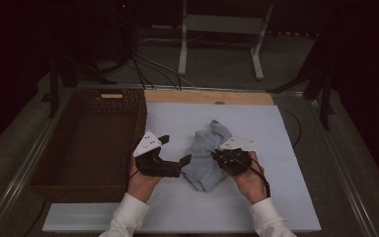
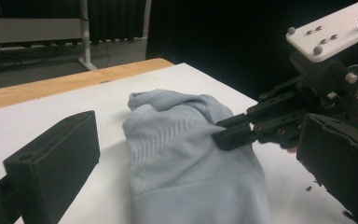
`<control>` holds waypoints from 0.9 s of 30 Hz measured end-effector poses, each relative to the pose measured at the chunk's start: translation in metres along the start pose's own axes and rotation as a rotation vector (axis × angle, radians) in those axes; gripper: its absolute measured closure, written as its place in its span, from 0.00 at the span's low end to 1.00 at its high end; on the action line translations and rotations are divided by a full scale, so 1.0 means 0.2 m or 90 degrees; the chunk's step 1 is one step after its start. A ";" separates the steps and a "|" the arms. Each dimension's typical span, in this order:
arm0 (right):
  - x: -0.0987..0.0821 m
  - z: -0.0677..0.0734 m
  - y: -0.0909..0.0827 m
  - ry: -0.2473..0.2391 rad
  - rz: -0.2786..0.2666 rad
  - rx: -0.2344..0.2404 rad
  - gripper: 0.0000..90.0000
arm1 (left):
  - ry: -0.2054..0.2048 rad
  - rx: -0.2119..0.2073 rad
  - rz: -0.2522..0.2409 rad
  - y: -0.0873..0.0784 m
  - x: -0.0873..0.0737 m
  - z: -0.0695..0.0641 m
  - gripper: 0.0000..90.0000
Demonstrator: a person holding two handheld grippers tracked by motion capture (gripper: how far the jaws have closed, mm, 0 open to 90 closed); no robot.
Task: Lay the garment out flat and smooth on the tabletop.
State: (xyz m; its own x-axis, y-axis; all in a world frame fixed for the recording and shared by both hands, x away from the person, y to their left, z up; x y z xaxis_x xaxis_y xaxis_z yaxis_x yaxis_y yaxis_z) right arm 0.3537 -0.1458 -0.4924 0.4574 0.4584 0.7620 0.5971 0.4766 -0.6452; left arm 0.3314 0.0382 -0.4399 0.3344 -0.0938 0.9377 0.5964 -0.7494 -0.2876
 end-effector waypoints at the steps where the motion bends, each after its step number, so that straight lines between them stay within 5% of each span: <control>1: -0.01 -0.01 -0.01 -0.001 0.001 -0.002 0.92 | 0.000 0.001 0.001 0.00 0.00 0.00 0.00; 27: -0.24 -0.25 -0.24 0.031 0.011 -0.061 0.98 | -0.001 0.002 0.001 0.00 0.00 0.00 0.00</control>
State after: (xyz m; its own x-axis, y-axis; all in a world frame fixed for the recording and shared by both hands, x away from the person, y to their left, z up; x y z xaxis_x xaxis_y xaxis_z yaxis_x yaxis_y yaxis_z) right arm 0.3362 -0.2288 -0.4954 0.4977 0.4279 0.7545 0.6484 0.3942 -0.6513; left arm 0.3314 0.0387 -0.4407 0.3360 -0.0943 0.9371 0.5982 -0.7472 -0.2896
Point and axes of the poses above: each handheld gripper's, and its own axes: y roughly forward along the jaws, x roughly out of its top, z roughly to its left, the point moved 7 cm from there along y, roughly forward along the jaws, and after that the axes turned 1 degree about -z, right-handed, at the moved point
